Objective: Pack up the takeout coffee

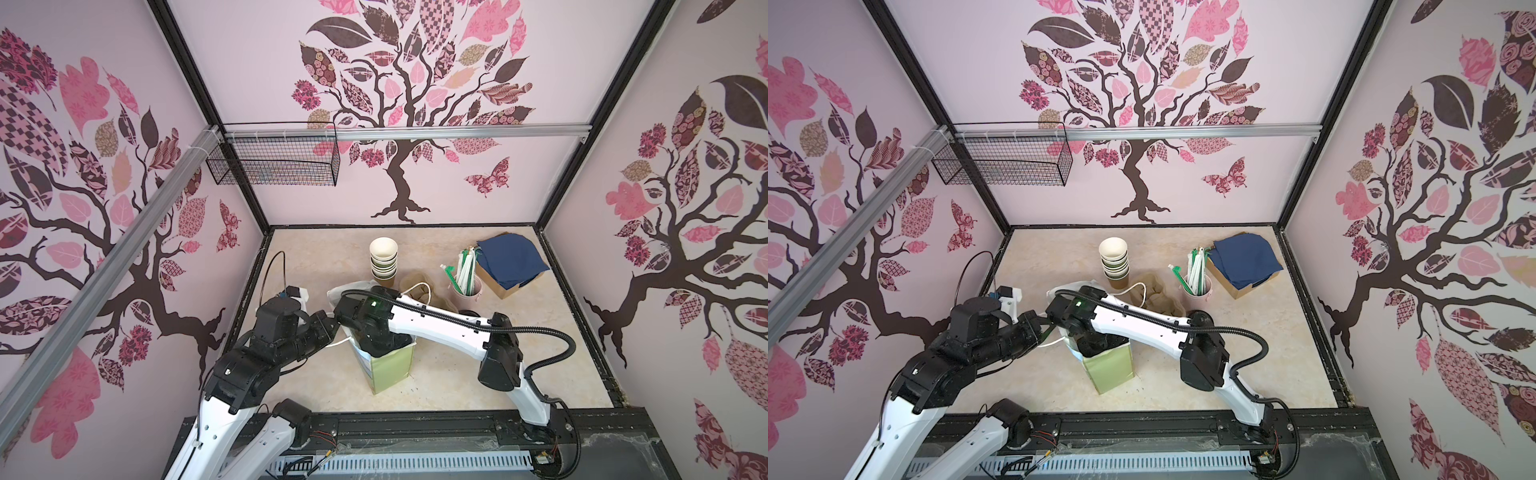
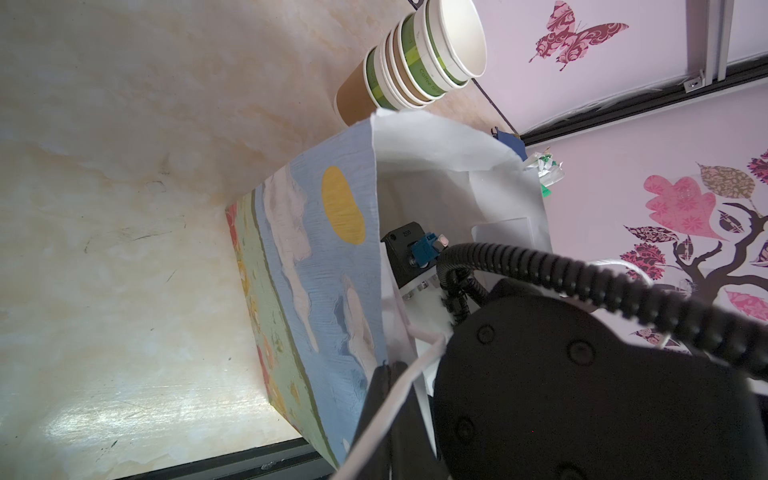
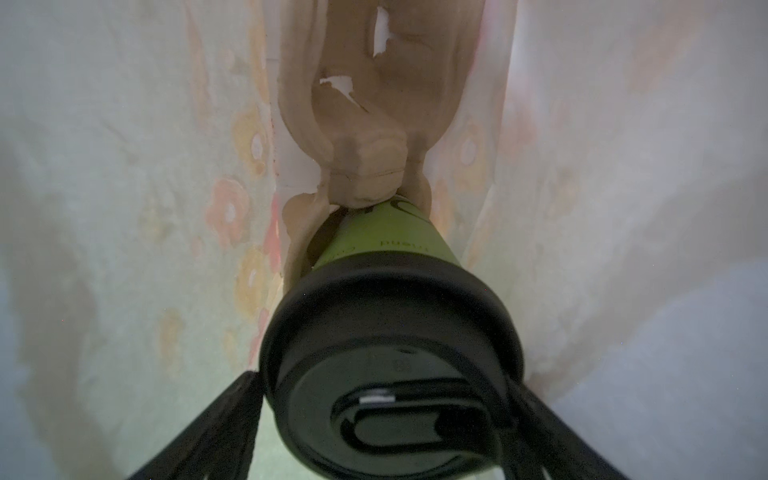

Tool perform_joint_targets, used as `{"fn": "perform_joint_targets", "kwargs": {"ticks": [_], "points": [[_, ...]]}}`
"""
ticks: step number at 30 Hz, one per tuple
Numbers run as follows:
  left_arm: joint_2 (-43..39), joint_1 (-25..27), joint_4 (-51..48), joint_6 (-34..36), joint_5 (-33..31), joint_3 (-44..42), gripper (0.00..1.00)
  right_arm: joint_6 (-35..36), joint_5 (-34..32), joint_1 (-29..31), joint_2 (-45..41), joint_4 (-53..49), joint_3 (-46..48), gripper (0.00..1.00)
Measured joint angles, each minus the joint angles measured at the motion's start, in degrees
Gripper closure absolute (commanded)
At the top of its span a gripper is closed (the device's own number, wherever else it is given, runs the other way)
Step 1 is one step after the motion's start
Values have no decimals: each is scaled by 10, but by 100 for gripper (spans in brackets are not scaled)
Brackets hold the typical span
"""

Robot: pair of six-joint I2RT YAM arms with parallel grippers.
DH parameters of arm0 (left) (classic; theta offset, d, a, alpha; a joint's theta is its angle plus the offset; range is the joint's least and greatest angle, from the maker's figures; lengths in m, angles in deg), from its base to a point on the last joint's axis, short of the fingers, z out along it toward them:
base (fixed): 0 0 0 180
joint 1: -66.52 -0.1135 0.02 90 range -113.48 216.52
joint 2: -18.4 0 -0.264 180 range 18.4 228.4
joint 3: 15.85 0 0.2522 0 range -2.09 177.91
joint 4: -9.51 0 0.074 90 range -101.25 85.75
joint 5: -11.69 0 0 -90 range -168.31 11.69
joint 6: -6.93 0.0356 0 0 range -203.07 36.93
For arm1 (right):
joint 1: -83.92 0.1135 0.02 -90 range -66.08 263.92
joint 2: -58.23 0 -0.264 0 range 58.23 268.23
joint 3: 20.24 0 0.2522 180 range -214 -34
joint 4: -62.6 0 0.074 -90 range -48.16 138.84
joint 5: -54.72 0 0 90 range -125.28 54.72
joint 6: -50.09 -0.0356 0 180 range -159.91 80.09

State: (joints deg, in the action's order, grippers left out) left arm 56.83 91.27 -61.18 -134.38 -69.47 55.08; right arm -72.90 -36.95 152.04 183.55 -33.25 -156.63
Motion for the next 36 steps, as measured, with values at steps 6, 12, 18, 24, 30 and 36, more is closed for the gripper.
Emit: {"fn": "perform_joint_targets", "kwargs": {"ticks": [6, 12, 18, 24, 30, 36], "points": [[-3, 0, -5, 2, 0, 0, 100, -7, 5, 1, 2, -7, -40, 21], [-4, 0, -16, 2, 0, 0, 100, -16, 14, 2, 2, -8, -49, 21], [-4, 0, -18, 3, 0, 0, 100, -17, 14, 3, 2, -8, -49, 21], [-14, 0, -26, 11, -9, 9, 100, -17, 15, 3, 2, -8, -49, 21], [-38, 0, -27, 18, -19, 48, 95, -17, 17, 3, 2, -8, -49, 21], [-48, 0, -28, 7, -49, 55, 72, -17, 17, 3, 2, -8, -49, 21]]}}
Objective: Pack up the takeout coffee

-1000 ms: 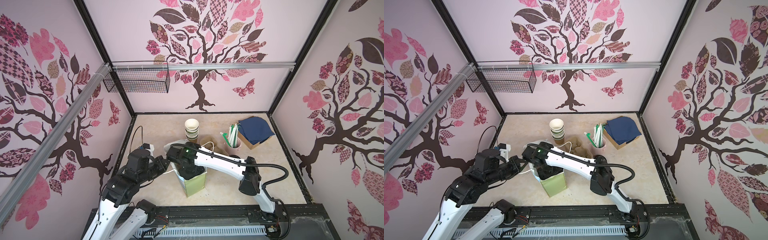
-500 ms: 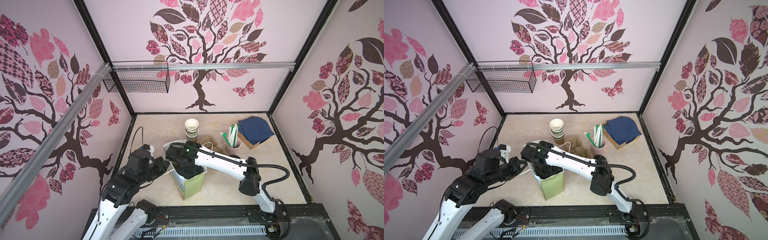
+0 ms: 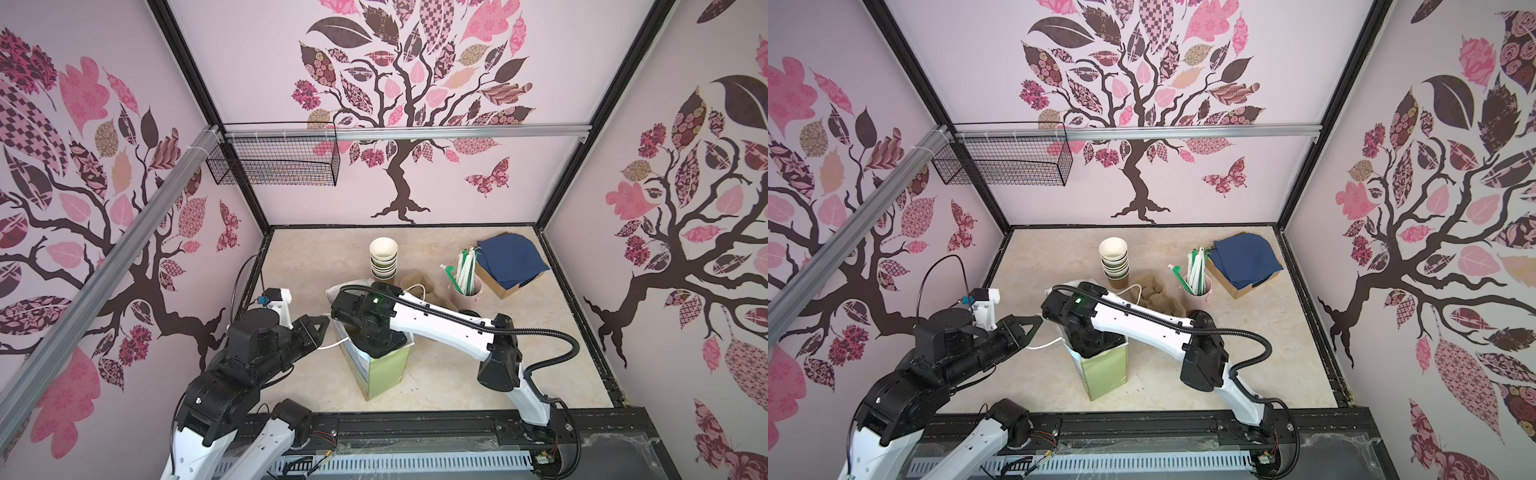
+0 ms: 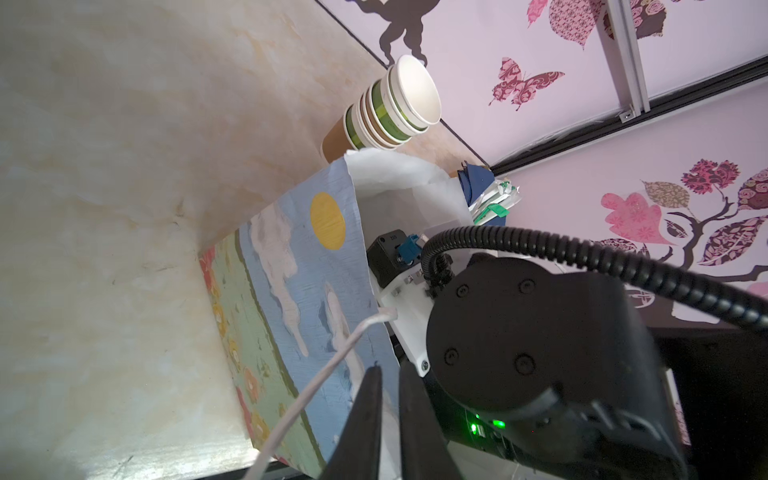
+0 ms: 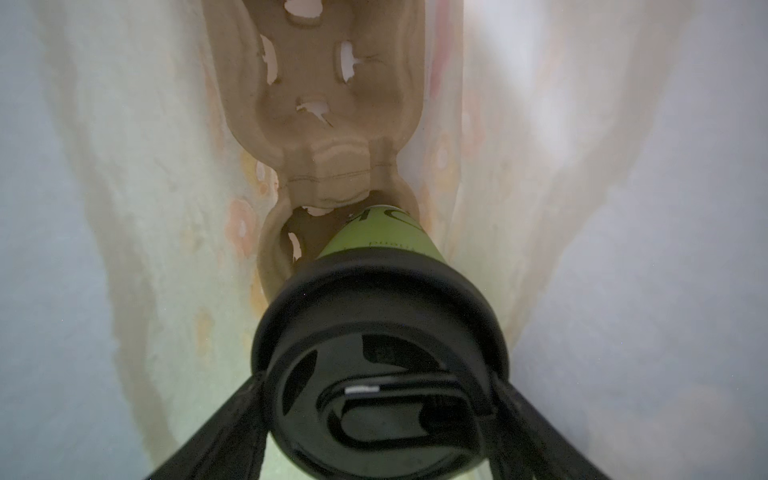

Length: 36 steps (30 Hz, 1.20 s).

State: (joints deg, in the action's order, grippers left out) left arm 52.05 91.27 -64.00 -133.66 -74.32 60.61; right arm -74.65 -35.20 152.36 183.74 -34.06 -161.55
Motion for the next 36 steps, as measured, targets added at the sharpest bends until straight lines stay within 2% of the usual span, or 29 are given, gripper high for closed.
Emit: {"fn": "perform_joint_targets", "kwargs": {"ticks": [4, 14, 22, 28, 33, 36], "points": [[20, 0, 6, -13, -10, 16, 60, 0, 0, 0, 0, 0, 0, 21], [92, -1, -21, -68, -43, 43, 51, 0, 0, -2, 0, -3, 0, 21], [109, -12, -22, -94, -43, 42, 49, 0, 0, -3, 0, -5, 0, 22], [103, -44, 13, -107, -2, 5, 50, 0, 1, -5, 0, -9, 0, 22], [103, -72, 31, -104, 39, -23, 56, 0, 2, -5, 0, -9, 0, 22], [103, -76, 42, -97, 54, -32, 65, 0, 2, -5, 0, -9, 0, 22]]}}
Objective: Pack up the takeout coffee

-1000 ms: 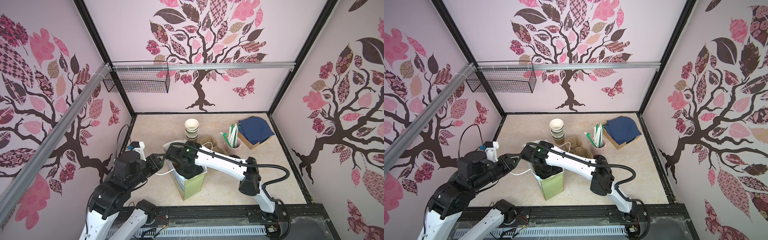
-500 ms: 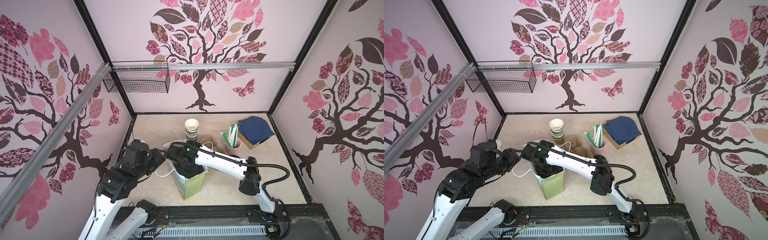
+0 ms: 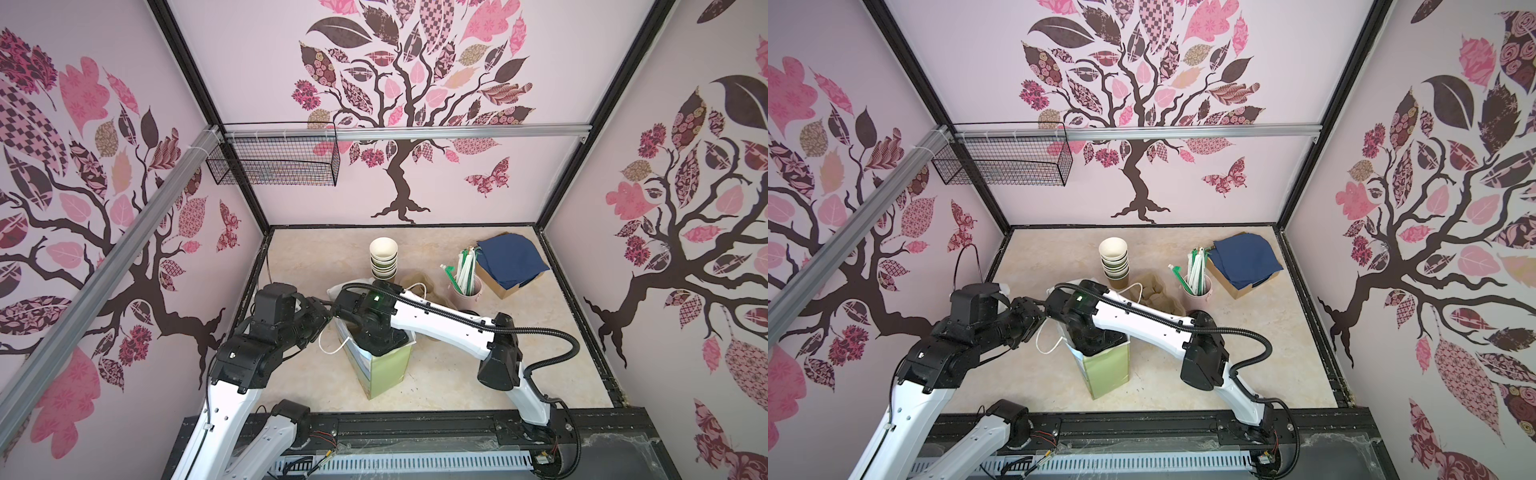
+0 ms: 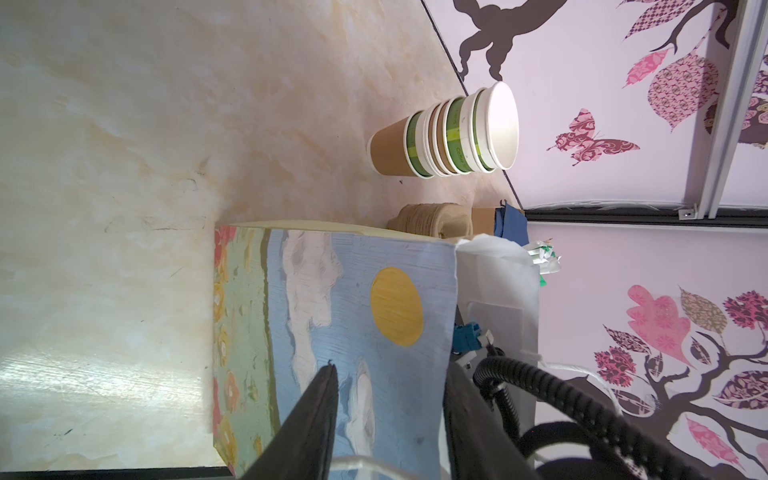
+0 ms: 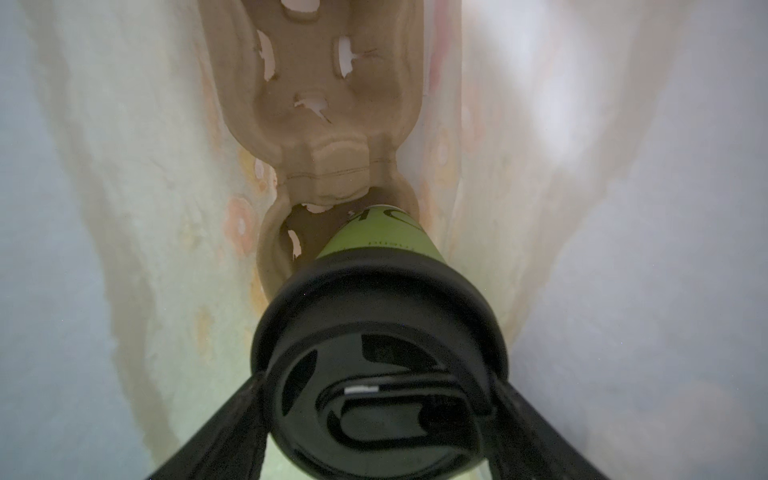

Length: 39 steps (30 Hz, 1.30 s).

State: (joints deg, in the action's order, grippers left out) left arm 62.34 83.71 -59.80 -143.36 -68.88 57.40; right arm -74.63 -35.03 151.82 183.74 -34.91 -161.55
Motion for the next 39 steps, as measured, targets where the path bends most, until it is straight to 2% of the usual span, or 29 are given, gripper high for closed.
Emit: {"fn": "perform_joint_targets", "kwargs": {"ticks": [6, 9, 15, 24, 29, 39], "points": [[-1, 0, 26, 13, 31, -18, 91, 0, -2, 5, 0, 2, 0, 22], [-7, 0, 35, 22, 40, -25, 100, -1, -2, 6, 0, 3, 0, 21], [-29, 0, 46, 34, 50, -45, 100, -2, -5, 8, 5, -3, -6, 16], [-83, 0, 106, 53, 75, -100, 100, -5, -13, 11, 6, -11, -15, 20], [-94, 0, 110, 66, 90, -102, 100, -13, -21, 8, 6, -5, -13, 21], [-111, 1, 109, 81, 112, -114, 100, -16, -21, -9, 4, 18, 2, 17]]}}
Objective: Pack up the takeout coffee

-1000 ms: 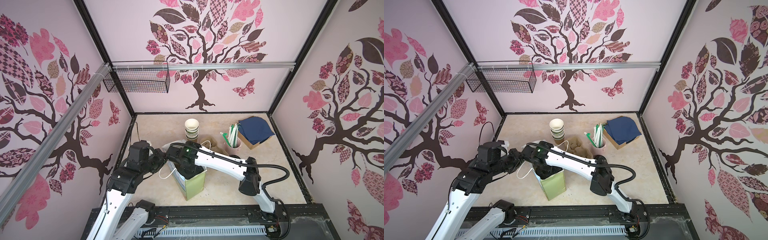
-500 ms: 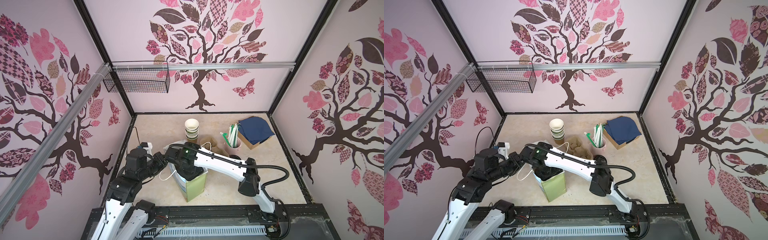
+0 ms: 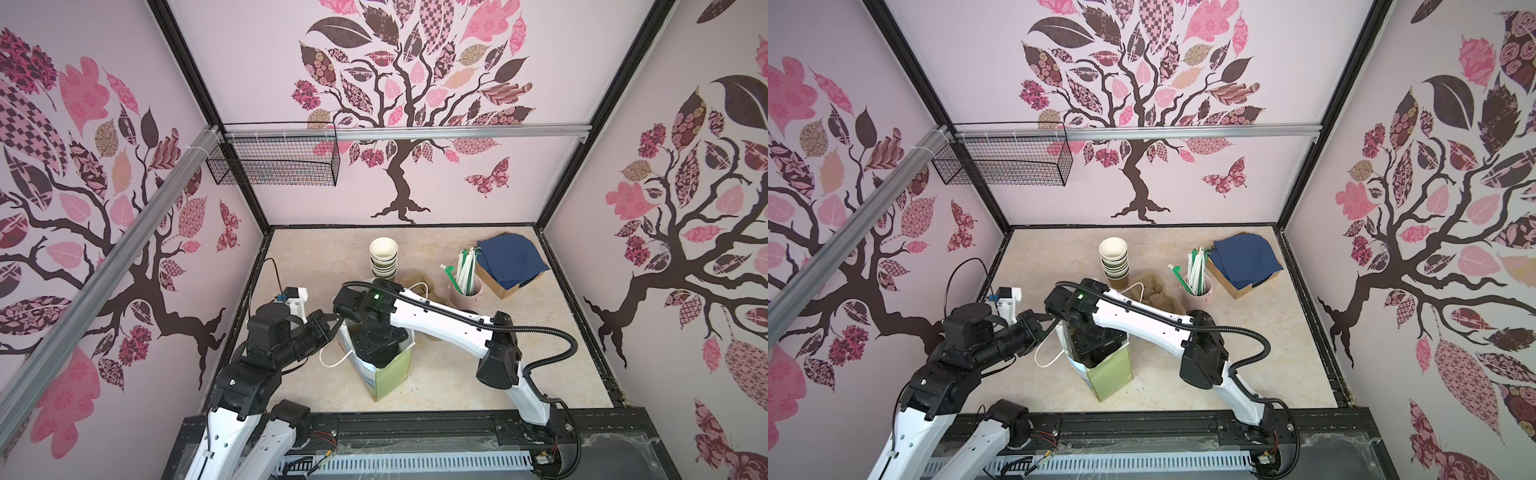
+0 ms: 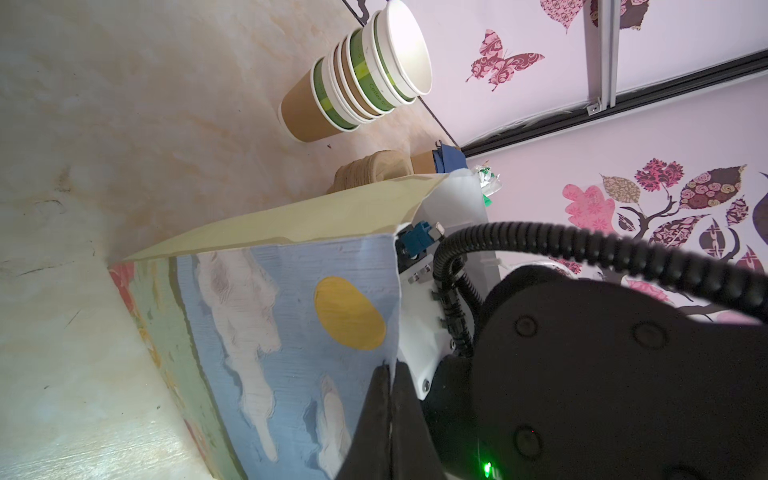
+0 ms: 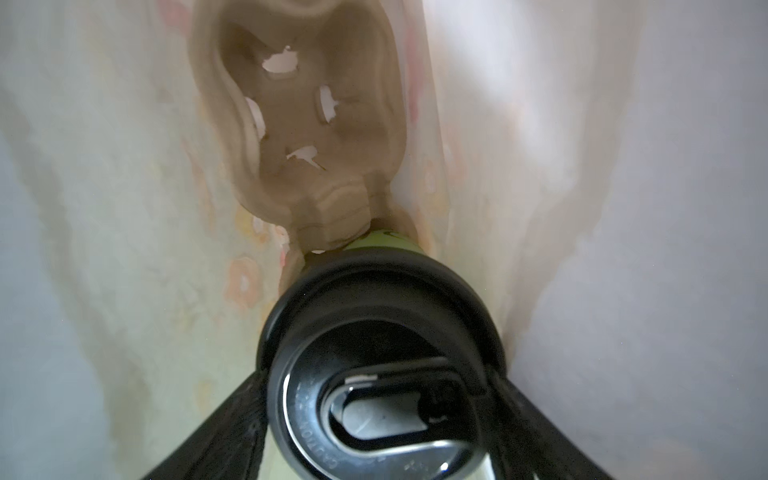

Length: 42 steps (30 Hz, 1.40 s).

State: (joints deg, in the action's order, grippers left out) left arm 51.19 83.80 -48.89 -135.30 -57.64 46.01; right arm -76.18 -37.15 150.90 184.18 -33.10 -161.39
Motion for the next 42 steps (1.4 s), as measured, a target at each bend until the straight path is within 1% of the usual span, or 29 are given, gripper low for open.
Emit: {"fn": "perform_joint_targets", "kwargs": {"ticks": [5, 13, 24, 29, 35, 42], "points": [[-3, 0, 1, 2, 0, -3, 100, -2, 2, 1, 0, 0, -2, 18], [-1, 0, 1, 4, -2, -3, 100, -11, 0, 9, 0, -7, -48, 22], [3, 0, 0, 3, -13, -3, 100, -15, -19, 16, -1, -12, -54, 21], [16, 0, 0, 2, -20, -2, 100, -15, -42, 20, -2, -7, -55, 26], [34, 0, 0, 2, -22, 7, 100, -14, -46, 21, -3, 1, -53, 31], [40, 0, 7, 2, -20, 14, 100, -14, -44, 21, -20, 22, -10, 35]]}}
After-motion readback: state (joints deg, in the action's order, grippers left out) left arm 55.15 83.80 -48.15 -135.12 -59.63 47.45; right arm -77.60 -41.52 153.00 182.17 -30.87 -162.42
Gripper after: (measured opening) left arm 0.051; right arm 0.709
